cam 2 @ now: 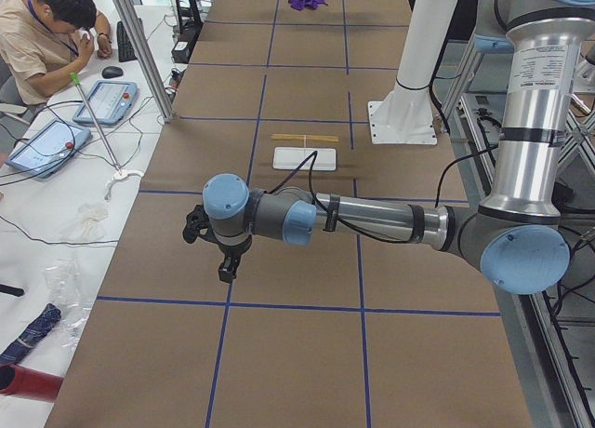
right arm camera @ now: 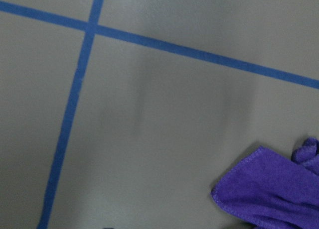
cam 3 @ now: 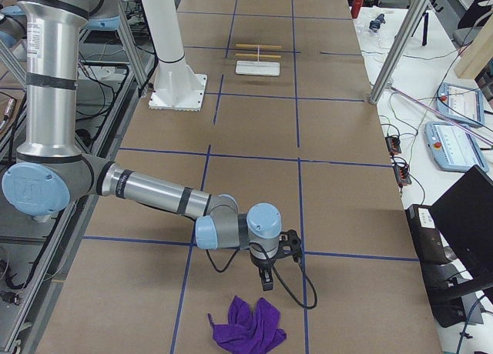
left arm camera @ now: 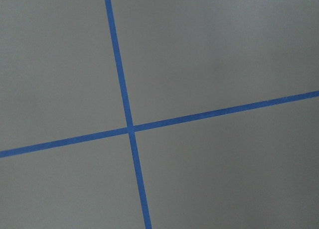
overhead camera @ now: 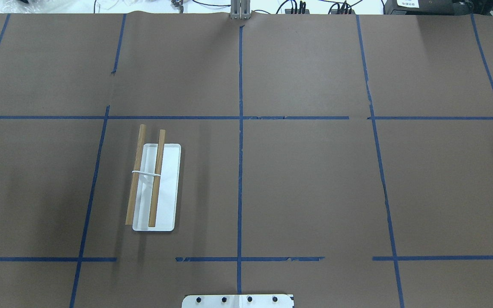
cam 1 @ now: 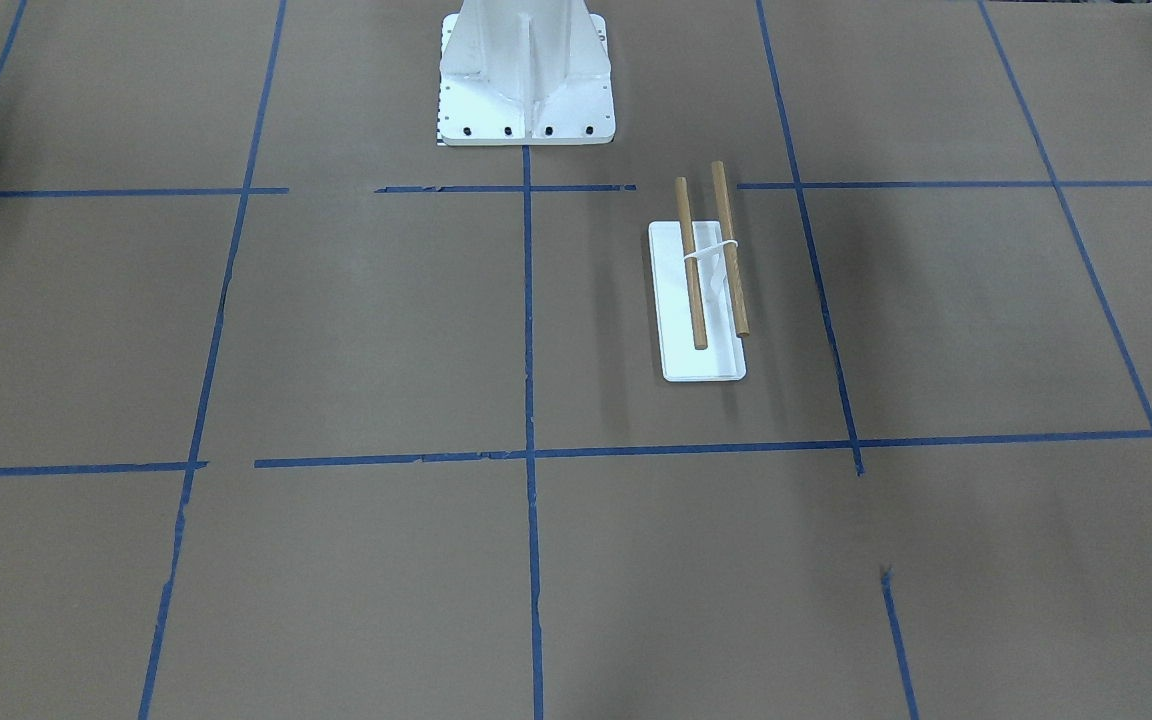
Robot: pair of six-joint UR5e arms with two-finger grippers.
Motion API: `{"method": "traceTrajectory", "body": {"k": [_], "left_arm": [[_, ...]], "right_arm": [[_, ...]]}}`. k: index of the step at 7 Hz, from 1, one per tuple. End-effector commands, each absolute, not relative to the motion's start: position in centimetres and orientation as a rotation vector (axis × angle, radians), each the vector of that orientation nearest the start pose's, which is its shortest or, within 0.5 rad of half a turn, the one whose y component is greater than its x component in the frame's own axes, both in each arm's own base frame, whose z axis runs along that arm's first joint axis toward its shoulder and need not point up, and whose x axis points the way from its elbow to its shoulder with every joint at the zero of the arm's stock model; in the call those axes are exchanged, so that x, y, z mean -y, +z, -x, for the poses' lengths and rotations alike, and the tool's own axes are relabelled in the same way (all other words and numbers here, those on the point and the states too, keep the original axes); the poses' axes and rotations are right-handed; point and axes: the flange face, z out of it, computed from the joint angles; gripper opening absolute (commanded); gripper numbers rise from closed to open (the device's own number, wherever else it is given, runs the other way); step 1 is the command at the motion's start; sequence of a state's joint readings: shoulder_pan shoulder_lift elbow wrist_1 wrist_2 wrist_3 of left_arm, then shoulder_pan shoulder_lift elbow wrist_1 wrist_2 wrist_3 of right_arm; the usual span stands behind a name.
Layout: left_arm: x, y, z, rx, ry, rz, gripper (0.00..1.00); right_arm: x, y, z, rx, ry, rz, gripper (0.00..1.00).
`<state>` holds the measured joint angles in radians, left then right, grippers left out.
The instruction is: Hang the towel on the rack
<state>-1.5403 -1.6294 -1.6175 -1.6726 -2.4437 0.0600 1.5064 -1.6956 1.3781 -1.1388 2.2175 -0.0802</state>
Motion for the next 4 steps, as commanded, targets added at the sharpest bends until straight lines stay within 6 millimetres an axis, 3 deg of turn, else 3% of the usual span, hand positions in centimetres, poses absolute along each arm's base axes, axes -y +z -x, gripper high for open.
{"method": "traceTrajectory", "body": {"k": [1, 4], "left_arm": [[52.4, 59.0, 4.0, -0.871, 0.177, -0.206, 1.00], [52.4, 58.8, 4.1, -0.870, 0.179, -0.212, 1.00]], "right_arm": [[39.1, 81.3, -4.8, 0.651, -0.170, -0.111, 0.88], [36.8, 84.0, -4.9, 0.652, -0.149, -0.048, 0.83]]}}
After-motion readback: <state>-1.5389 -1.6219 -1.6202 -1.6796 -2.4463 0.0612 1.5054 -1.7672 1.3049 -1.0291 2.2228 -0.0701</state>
